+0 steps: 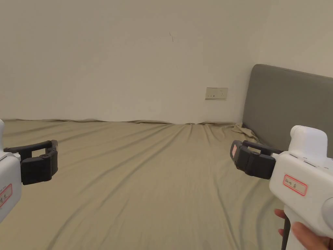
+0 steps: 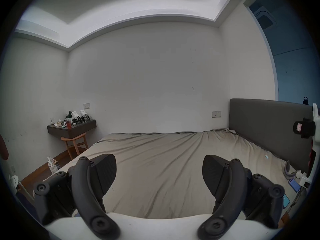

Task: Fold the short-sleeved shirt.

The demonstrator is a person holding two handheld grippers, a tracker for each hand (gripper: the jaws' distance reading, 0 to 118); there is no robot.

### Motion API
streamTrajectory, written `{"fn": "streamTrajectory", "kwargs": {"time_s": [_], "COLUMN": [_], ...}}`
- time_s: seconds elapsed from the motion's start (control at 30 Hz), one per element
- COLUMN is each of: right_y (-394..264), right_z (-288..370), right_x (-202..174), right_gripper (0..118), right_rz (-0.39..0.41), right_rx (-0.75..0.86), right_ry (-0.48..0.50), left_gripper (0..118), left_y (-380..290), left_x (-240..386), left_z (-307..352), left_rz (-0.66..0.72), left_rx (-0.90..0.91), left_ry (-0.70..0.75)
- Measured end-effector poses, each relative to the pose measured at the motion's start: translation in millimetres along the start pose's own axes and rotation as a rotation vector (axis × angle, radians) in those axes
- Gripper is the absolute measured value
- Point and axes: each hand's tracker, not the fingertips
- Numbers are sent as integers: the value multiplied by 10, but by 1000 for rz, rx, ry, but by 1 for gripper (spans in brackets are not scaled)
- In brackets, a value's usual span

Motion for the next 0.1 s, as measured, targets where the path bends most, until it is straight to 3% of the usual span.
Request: {"fn": "streamTrajectory", "kwargs": {"time_s": [0.1], "right_y": [-88], "right_z": [7], "right_x": [-40], "right_gripper": [118], "right_rz": [111], "right_rx": [83], "right_ry": [2], "left_gripper": [109], "left_y": [20], "left_x": [30], "left_z": [-3], "left_rz": [-6], "left_rx": [3], "left_ry": [-2]}}
